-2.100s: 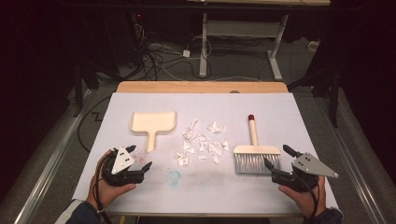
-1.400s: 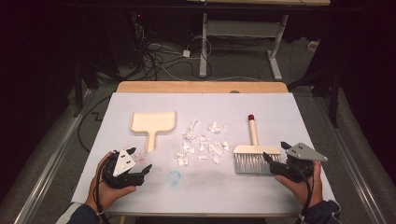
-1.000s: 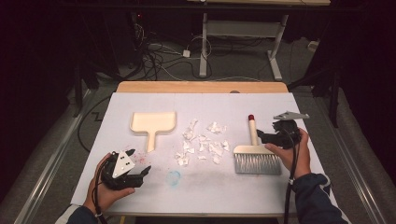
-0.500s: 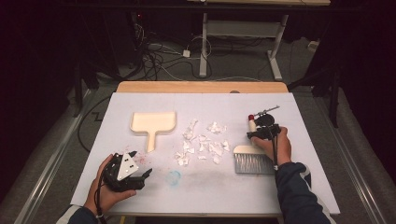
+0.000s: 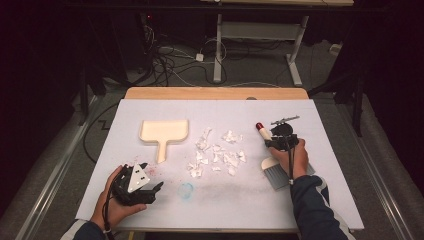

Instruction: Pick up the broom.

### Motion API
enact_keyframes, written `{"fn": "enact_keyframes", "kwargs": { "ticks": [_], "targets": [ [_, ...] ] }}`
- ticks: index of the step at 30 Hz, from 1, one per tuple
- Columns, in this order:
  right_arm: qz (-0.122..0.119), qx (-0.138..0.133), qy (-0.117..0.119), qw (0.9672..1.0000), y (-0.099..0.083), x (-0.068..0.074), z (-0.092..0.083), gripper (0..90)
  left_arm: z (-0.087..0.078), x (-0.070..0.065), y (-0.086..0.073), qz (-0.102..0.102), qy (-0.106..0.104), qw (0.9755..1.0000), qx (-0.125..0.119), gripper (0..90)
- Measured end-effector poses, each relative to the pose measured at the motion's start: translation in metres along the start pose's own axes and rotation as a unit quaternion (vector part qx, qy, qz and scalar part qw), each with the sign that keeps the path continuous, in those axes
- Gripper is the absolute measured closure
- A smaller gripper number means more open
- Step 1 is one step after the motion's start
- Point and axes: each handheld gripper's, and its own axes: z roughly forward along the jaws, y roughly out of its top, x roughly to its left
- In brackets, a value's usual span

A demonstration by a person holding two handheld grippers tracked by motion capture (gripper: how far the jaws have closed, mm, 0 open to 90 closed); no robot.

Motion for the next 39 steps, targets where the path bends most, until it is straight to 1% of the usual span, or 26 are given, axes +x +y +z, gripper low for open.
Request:
{"fn": "enact_keyframes", "kwargs": {
  "ticks": [4,6,7,12,13,14,15,17,18,20,21,22,23,26,27,28,29,30,31,32,33,35,36,37,38,39],
  "targets": [
    [-0.004,-0.002,0.000,1.0000,0.000,0.000,-0.001,70.1,-0.001,0.000,0.000,-0.001,-0.001,1.0000,-0.002,20.9],
    [-0.003,-0.018,0.002,0.9998,-0.001,-0.003,-0.006,70.1,-0.001,0.000,0.000,-0.002,0.000,1.0000,-0.002,20.9],
    [-0.003,-0.018,0.002,0.9998,-0.001,-0.003,-0.006,70.1,-0.001,0.000,0.000,-0.002,0.001,1.0000,-0.003,20.9],
    [0.014,-0.084,0.022,0.9961,-0.007,-0.020,-0.035,70.3,-0.002,-0.001,0.001,-0.001,0.005,1.0000,-0.001,21.5],
    [0.014,-0.084,0.022,0.9961,-0.007,-0.020,-0.035,70.3,-0.003,-0.001,0.001,-0.001,0.005,1.0000,-0.001,21.5],
    [0.017,-0.103,0.029,0.9941,-0.009,-0.025,-0.045,70.3,-0.003,-0.001,0.001,-0.002,0.005,1.0000,-0.003,21.6],
    [0.017,-0.103,0.029,0.9941,-0.009,-0.025,-0.045,70.3,-0.004,-0.001,0.001,-0.002,0.006,1.0000,-0.005,21.6],
    [0.023,-0.121,0.044,0.9914,-0.012,-0.034,-0.057,70.4,-0.005,-0.001,0.002,-0.006,0.005,0.9999,-0.009,21.5],
    [0.023,-0.121,0.044,0.9914,-0.012,-0.034,-0.057,70.4,-0.005,-0.001,0.003,-0.009,0.003,0.9999,-0.011,21.5],
    [0.033,-0.144,0.060,0.9872,-0.016,-0.042,-0.068,70.4,-0.006,-0.001,0.005,-0.013,0.000,0.9998,-0.018,21.5],
    [0.033,-0.144,0.060,0.9872,-0.016,-0.042,-0.068,70.4,-0.007,0.000,0.007,-0.017,-0.001,0.9996,-0.024,21.5],
    [0.035,-0.152,0.060,0.9859,-0.016,-0.043,-0.072,70.4,-0.008,0.001,0.010,-0.024,-0.005,0.9992,-0.032,21.5],
    [0.024,-0.171,0.054,0.9834,-0.016,-0.042,-0.083,70.5,-0.010,0.002,0.014,-0.029,-0.007,0.9987,-0.041,21.5],
    [0.015,-0.200,0.052,0.9784,-0.016,-0.037,-0.101,70.6,-0.014,0.004,0.028,-0.047,-0.021,0.9959,-0.074,21.6],
    [0.015,-0.200,0.052,0.9784,-0.016,-0.037,-0.101,70.6,-0.015,0.003,0.034,-0.047,-0.024,0.9948,-0.087,21.6],
    [0.010,-0.216,0.049,0.9752,-0.014,-0.032,-0.111,70.6,-0.016,0.001,0.040,-0.049,-0.031,0.9938,-0.095,22.0],
    [0.010,-0.216,0.049,0.9752,-0.014,-0.032,-0.111,70.6,-0.016,-0.001,0.047,-0.056,-0.043,0.9923,-0.102,22.0],
    [0.005,-0.224,0.049,0.9735,-0.014,-0.029,-0.116,70.6,-0.016,-0.004,0.054,-0.053,-0.051,0.9909,-0.112,22.0],
    [-0.001,-0.238,0.049,0.9701,-0.013,-0.022,-0.125,70.6,-0.016,-0.008,0.062,-0.051,-0.059,0.9896,-0.121,22.3],
    [-0.001,-0.238,0.049,0.9701,-0.013,-0.022,-0.125,70.6,-0.015,-0.012,0.070,-0.050,-0.068,0.9878,-0.131,22.3],
    [-0.007,-0.252,0.055,0.9662,-0.012,-0.015,-0.132,70.6,-0.014,-0.016,0.078,-0.049,-0.080,0.9856,-0.141,22.3],
    [-0.014,-0.265,0.061,0.9623,-0.011,-0.007,-0.139,70.6,-0.009,-0.025,0.094,-0.044,-0.102,0.9813,-0.157,22.4],
    [-0.014,-0.265,0.061,0.9623,-0.011,-0.007,-0.139,70.6,-0.007,-0.030,0.102,-0.040,-0.110,0.9798,-0.162,22.4],
    [-0.022,-0.277,0.067,0.9584,-0.010,0.002,-0.146,70.6,-0.003,-0.035,0.110,-0.039,-0.118,0.9780,-0.168,22.9],
    [-0.026,-0.282,0.069,0.9565,-0.010,0.007,-0.148,70.5,0.000,-0.040,0.118,-0.039,-0.130,0.9754,-0.173,23.0],
    [-0.029,-0.288,0.073,0.9545,-0.010,0.013,-0.151,70.5,0.007,-0.050,0.133,-0.044,-0.159,0.9689,-0.184,23.0]
  ]
}}
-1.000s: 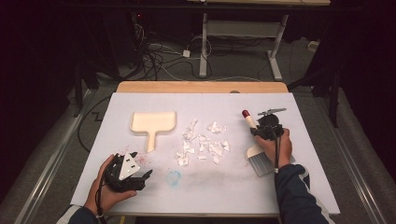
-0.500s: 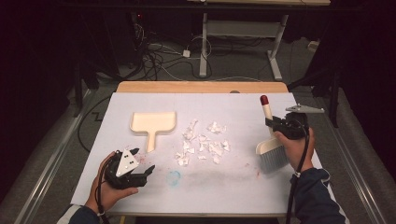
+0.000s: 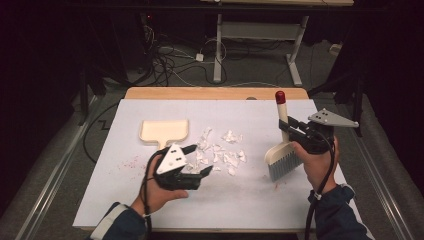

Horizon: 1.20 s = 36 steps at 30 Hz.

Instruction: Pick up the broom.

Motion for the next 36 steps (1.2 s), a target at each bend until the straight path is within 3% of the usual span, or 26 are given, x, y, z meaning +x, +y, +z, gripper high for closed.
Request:
{"fn": "enact_keyframes", "kwargs": {
  "ticks": [1,2,5,8,9,10,12,15,16,17,19,20,23,27,30,31,32,33,34,35,36],
  "targets": [
    [-0.004,-0.004,0.004,1.0000,0.001,0.006,-0.001,70.5,0.000,0.000,0.000,0.000,0.000,1.0000,0.000,23.1],
    [-0.004,-0.004,0.004,1.0000,0.001,0.006,-0.001,70.5,0.008,-0.004,0.005,-0.004,-0.014,0.9999,-0.005,23.1],
    [-0.023,-0.015,0.008,0.9996,0.004,0.026,-0.002,70.5,0.032,-0.017,0.016,-0.018,-0.040,0.9990,-0.008,23.7],
    [-0.033,-0.028,0.029,0.9986,0.005,0.048,-0.002,70.5,0.062,-0.032,0.024,-0.043,-0.071,0.9965,-0.005,25.4],
    [-0.033,-0.028,0.029,0.9986,0.005,0.048,-0.002,70.5,0.062,-0.032,0.024,-0.043,-0.071,0.9965,-0.005,26.4],
    [-0.038,-0.034,0.031,0.9982,0.006,0.058,-0.003,70.5,0.069,-0.035,0.025,-0.044,-0.083,0.9955,-0.006,27.5],
    [-0.043,-0.040,0.037,0.9976,0.006,0.067,-0.005,70.5,0.081,-0.044,0.029,-0.031,-0.074,0.9967,0.004,33.3],
    [-0.048,-0.053,0.049,0.9963,0.007,0.078,-0.009,70.4,0.085,-0.044,0.029,-0.035,-0.063,0.9974,0.006,44.1],
    [-0.050,-0.056,0.053,0.9958,0.007,0.081,-0.010,70.4,0.086,-0.039,0.027,-0.041,-0.077,0.9962,0.004,46.6],
    [-0.050,-0.056,0.053,0.9958,0.007,0.081,-0.010,70.4,0.086,-0.039,0.027,-0.041,-0.077,0.9962,0.004,49.2],
    [-0.054,-0.061,0.051,0.9954,0.007,0.086,-0.013,70.3,0.084,-0.035,0.025,-0.035,-0.077,0.9964,0.004,57.8],
    [-0.056,-0.067,0.051,0.9949,0.007,0.089,-0.015,70.2,0.080,-0.032,0.024,-0.029,-0.066,0.9974,0.009,60.6],
    [-0.054,-0.069,0.057,0.9945,0.008,0.089,-0.018,70.1,0.075,-0.026,0.023,-0.027,-0.063,0.9976,0.008,64.7],
    [-0.067,-0.065,0.094,0.9911,0.011,0.089,-0.020,68.7,0.065,-0.019,0.023,-0.008,-0.066,0.9976,0.020,65.6],
    [-0.085,-0.068,0.135,0.9849,0.012,0.085,-0.021,63.0,0.056,-0.013,0.018,0.001,-0.077,0.9966,0.029,65.7],
    [-0.085,-0.068,0.135,0.9849,0.012,0.085,-0.021,63.0,0.056,-0.013,0.018,0.001,-0.077,0.9966,0.029,65.8],
    [-0.110,-0.059,0.172,0.9773,0.014,0.082,-0.020,56.2,0.051,-0.010,0.016,0.009,-0.081,0.9959,0.038,65.8],
    [-0.133,-0.046,0.180,0.9735,0.013,0.080,-0.019,55.2,0.049,-0.009,0.014,0.014,-0.089,0.9951,0.041,65.7],
    [-0.164,-0.043,0.172,0.9704,0.012,0.080,-0.020,55.0,0.049,-0.009,0.014,0.014,-0.089,0.9951,0.041,65.7],
    [-0.192,-0.039,0.182,0.9636,0.010,0.078,-0.019,55.0,0.046,-0.008,0.013,0.018,-0.096,0.9943,0.043,65.7],
    [-0.204,-0.020,0.206,0.9567,0.008,0.075,-0.017,52.2,0.044,-0.008,0.012,0.023,-0.099,0.9937,0.046,65.8]
  ]
}}
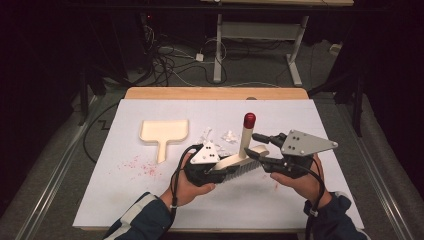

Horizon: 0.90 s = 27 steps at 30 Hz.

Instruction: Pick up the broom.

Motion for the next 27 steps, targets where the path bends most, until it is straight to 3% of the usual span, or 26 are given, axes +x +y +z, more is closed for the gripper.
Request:
{"fn": "enact_keyframes", "kwargs": {
  "ticks": [2,3,4,6,7,10,12,15,17,19,21,23,25,26,27],
  "targets": [
    [0.004,0.033,0.034,0.9989,-0.008,-0.004,0.004,47.7,-0.006,-0.002,-0.004,0.019,-0.016,0.9996,0.012,65.7],
    [0.004,0.033,0.034,0.9989,-0.008,-0.004,0.004,47.7,-0.006,-0.002,-0.004,0.019,-0.016,0.9996,0.012,65.8],
    [0.001,0.058,0.061,0.9965,-0.016,-0.005,0.009,43.8,-0.008,-0.003,-0.005,0.028,-0.021,0.9992,0.016,65.8],
    [-0.002,0.072,0.071,0.9949,-0.019,-0.004,0.013,41.7,-0.010,-0.006,-0.008,0.039,-0.032,0.9984,0.025,65.7],
    [-0.013,0.099,0.098,0.9901,-0.025,0.000,0.020,39.3,-0.011,-0.007,-0.010,0.044,-0.047,0.9975,0.029,65.8],
    [-0.029,0.130,0.144,0.9805,-0.029,0.007,0.031,37.1,-0.012,-0.011,-0.012,0.057,-0.065,0.9957,0.034,65.8],
    [-0.036,0.138,0.162,0.9764,-0.033,0.011,0.038,40.1,-0.013,-0.013,-0.012,0.062,-0.078,0.9945,0.033,65.8],
    [-0.047,0.149,0.185,0.9702,-0.039,0.015,0.045,50.4,-0.011,-0.015,-0.013,0.073,-0.080,0.9932,0.044,65.6],
    [-0.043,0.145,0.205,0.9669,-0.042,0.013,0.047,55.7,-0.011,-0.014,-0.014,0.068,-0.085,0.9931,0.042,65.6],
    [-0.042,0.137,0.218,0.9654,-0.045,0.013,0.049,59.2,-0.011,-0.010,-0.016,0.061,-0.100,0.9923,0.041,65.1],
    [-0.039,0.146,0.217,0.9644,-0.045,0.015,0.048,62.1,-0.011,-0.009,-0.017,0.063,-0.098,0.9923,0.042,63.1],
    [-0.037,0.142,0.223,0.9637,-0.044,0.015,0.049,66.4,-0.012,-0.006,-0.017,0.048,-0.096,0.9937,0.032,56.5],
    [-0.033,0.149,0.218,0.9640,-0.044,0.016,0.049,67.0,-0.016,-0.003,-0.016,0.042,-0.084,0.9953,0.023,54.5],
    [-0.030,0.150,0.206,0.9665,-0.043,0.016,0.049,67.3,-0.019,-0.001,-0.016,0.040,-0.076,0.9961,0.020,49.5],
    [-0.030,0.150,0.206,0.9665,-0.043,0.016,0.049,67.3,-0.023,0.001,-0.016,0.038,-0.062,0.9972,0.017,49.5]
  ]
}}
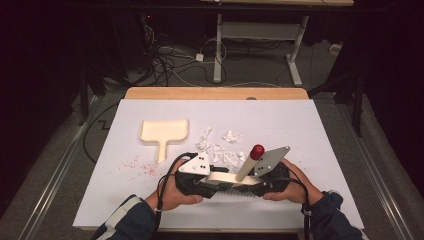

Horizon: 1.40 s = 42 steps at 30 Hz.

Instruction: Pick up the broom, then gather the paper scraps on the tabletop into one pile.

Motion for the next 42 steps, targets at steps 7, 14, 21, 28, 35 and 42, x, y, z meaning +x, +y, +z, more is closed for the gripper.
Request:
{"fn": "enact_keyframes", "kwargs": {
  "ticks": [7,14,21,28,35,42],
  "targets": [
    [0.043,-0.027,-0.065,0.9966,-0.004,-0.010,-0.018,67.4,-0.042,0.021,-0.017,-0.028,0.161,0.9866,-0.009,26.7],
    [0.086,-0.049,-0.157,0.9826,-0.018,-0.018,-0.042,67.3,-0.065,0.036,-0.044,-0.070,0.248,0.9661,0.010,24.3],
    [0.119,-0.062,-0.242,0.9610,-0.035,-0.024,-0.070,67.3,-0.074,0.042,-0.077,-0.099,0.299,0.9475,0.058,22.6],
    [0.151,-0.059,-0.297,0.9410,-0.050,-0.031,-0.083,67.3,-0.076,0.051,-0.096,-0.140,0.305,0.9390,0.077,22.5],
    [0.156,-0.048,-0.324,0.9317,-0.054,-0.035,-0.081,67.3,-0.071,0.058,-0.105,-0.190,0.310,0.9271,0.090,22.5],
    [0.171,-0.046,-0.334,0.9257,-0.061,-0.039,-0.078,67.3,-0.061,0.074,-0.108,-0.228,0.328,0.9106,0.105,22.6]
  ]
}}
